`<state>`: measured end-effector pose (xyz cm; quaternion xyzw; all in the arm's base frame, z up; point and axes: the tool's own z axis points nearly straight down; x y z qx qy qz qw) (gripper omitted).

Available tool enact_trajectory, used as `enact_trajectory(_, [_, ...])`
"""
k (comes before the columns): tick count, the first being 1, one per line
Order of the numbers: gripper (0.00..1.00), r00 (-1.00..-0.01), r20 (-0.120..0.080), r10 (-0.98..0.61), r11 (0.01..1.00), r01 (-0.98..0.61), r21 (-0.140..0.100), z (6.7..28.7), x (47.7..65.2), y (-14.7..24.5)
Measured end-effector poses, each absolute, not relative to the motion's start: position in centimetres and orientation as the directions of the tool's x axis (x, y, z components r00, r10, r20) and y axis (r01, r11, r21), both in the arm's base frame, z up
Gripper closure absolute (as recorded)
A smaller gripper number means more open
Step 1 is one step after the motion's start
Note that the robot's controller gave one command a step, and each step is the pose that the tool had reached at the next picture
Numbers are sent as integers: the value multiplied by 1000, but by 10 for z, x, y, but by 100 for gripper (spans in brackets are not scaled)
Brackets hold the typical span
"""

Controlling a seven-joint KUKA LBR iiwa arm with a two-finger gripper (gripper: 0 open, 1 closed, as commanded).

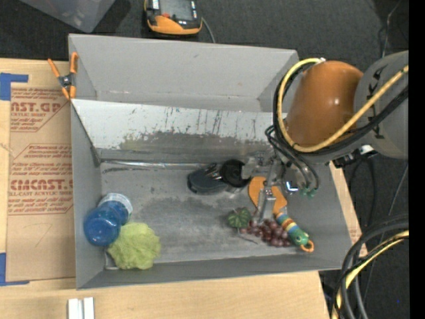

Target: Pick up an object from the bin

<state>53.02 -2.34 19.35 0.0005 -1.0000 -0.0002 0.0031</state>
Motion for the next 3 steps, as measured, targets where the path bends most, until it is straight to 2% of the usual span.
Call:
enact_trajectory(1, [0,-1000,-2,-2,1000,-2,0,198,532,-23])
enact_trajectory(2, [0,-984,-2,177,984,177,2,97,491,-68])
enact_trajectory(3, [0,-1000,-9,17,1000,17,0,148,487,-104])
